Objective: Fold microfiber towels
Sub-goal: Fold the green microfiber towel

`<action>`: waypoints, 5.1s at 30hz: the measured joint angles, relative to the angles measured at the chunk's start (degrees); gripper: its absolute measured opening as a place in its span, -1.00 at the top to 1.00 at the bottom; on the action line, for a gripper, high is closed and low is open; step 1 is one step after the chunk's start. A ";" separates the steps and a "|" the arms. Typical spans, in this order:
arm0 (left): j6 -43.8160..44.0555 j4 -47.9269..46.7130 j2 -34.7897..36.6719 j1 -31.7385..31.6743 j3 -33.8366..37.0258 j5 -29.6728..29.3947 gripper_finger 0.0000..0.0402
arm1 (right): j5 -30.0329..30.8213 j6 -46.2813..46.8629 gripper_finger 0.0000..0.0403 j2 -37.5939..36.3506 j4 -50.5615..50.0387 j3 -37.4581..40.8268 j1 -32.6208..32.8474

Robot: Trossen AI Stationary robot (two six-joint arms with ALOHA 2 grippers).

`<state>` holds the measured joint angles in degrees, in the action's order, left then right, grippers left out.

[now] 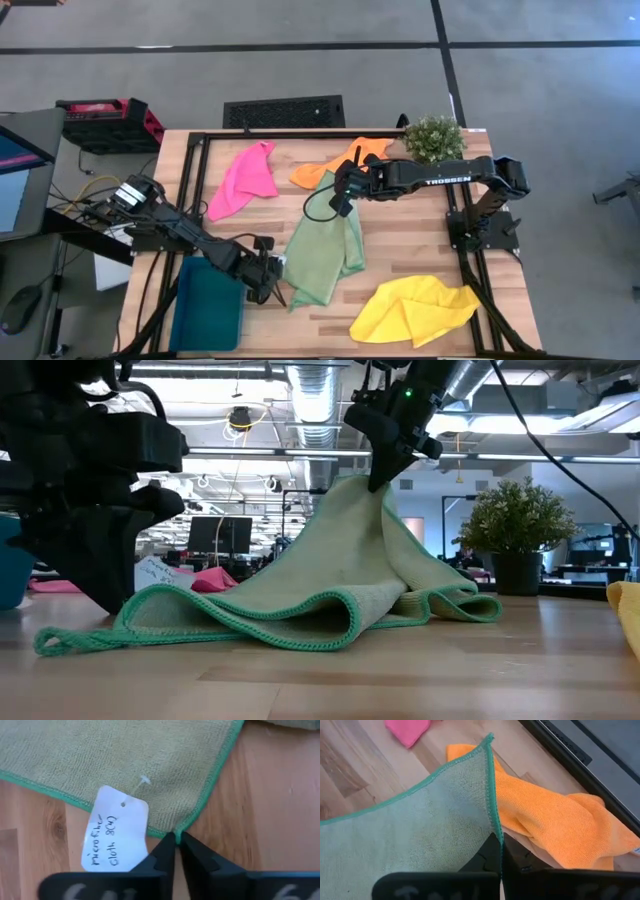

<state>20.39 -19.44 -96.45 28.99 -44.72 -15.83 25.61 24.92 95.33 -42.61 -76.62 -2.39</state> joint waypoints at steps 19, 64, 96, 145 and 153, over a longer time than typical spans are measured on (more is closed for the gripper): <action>0.63 -7.79 19.28 0.03 0.34 -15.93 1.00 | 1.22 0.08 0.96 -6.07 -1.52 -0.11 4.20; -52.93 -5.19 35.29 -27.56 -18.02 -32.80 1.00 | 30.76 -5.33 0.95 -13.81 -0.43 -0.13 3.35; -14.05 -27.37 15.39 -1.77 -13.95 -0.90 1.00 | 0.44 26.12 0.96 -13.44 -4.19 16.51 30.16; -1.49 -33.19 8.27 -5.11 -13.95 -39.41 1.00 | 18.29 19.82 0.95 -9.11 1.89 21.75 24.84; 3.29 -35.99 8.27 -10.50 -13.95 -34.19 1.00 | 16.32 20.99 0.95 -9.11 0.71 21.75 20.89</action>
<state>23.68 -55.43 -88.18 18.50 -58.67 -50.02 41.93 45.91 86.21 -41.90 -54.87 18.50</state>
